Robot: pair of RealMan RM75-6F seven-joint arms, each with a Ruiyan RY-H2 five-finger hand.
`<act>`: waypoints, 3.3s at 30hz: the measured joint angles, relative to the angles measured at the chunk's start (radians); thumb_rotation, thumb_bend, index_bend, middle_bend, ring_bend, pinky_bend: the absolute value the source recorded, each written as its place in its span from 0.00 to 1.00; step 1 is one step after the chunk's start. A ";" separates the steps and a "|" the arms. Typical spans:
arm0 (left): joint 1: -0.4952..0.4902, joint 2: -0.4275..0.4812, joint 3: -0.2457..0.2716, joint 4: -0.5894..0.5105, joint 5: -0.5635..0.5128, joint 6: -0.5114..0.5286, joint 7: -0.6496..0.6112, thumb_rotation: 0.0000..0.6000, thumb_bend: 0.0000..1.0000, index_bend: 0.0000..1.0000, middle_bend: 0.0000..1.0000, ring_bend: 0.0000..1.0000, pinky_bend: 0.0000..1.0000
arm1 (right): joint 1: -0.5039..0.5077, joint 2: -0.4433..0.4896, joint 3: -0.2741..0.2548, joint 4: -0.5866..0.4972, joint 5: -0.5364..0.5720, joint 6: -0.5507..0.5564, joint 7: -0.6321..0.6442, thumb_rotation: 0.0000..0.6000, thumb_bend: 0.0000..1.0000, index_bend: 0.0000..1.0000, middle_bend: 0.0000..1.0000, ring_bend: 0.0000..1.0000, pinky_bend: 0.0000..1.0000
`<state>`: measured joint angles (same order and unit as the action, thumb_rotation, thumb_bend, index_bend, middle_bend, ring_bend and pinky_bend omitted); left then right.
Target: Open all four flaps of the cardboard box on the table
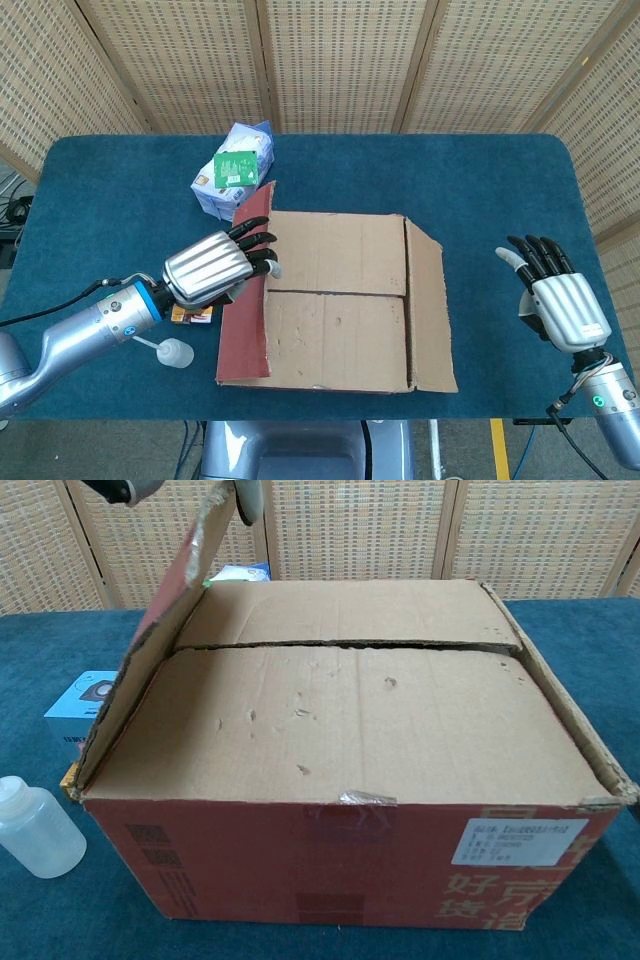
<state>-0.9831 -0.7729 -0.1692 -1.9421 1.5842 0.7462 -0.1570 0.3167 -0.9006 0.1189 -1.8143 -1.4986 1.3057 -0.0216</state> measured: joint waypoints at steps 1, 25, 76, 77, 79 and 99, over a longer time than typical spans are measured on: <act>0.005 0.010 0.001 -0.002 0.003 0.004 -0.005 1.00 0.92 0.32 0.32 0.14 0.00 | 0.000 0.001 0.000 -0.002 0.000 0.000 -0.002 1.00 1.00 0.14 0.08 0.00 0.05; 0.188 0.247 0.081 0.031 0.188 0.185 -0.229 1.00 0.90 0.32 0.32 0.15 0.00 | 0.020 0.016 0.013 -0.070 0.012 -0.028 -0.080 1.00 1.00 0.13 0.08 0.00 0.05; 0.287 -0.285 -0.007 0.077 -0.260 0.267 0.304 1.00 0.01 0.03 0.00 0.00 0.00 | -0.005 -0.069 0.010 -0.011 0.025 0.023 -0.143 1.00 0.05 0.09 0.01 0.00 0.00; 0.281 -0.296 -0.010 0.078 -0.271 0.263 0.313 1.00 0.01 0.03 0.00 0.00 0.00 | -0.006 -0.071 0.011 -0.010 0.025 0.023 -0.144 1.00 0.05 0.09 0.01 0.00 0.00; 0.272 -0.310 -0.014 0.080 -0.283 0.258 0.328 1.00 0.02 0.03 0.00 0.00 0.00 | -0.006 -0.072 0.011 -0.008 0.026 0.023 -0.139 1.00 0.05 0.09 0.01 0.00 0.00; 0.193 -0.438 -0.019 0.097 -0.373 0.200 0.446 1.00 0.02 0.03 0.00 0.00 0.00 | -0.026 -0.058 0.008 0.006 0.027 0.041 -0.109 1.00 0.05 0.09 0.01 0.00 0.00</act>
<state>-0.7904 -1.2111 -0.1879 -1.8450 1.2111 0.9457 0.2887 0.2904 -0.9590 0.1272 -1.8086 -1.4717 1.3468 -0.1301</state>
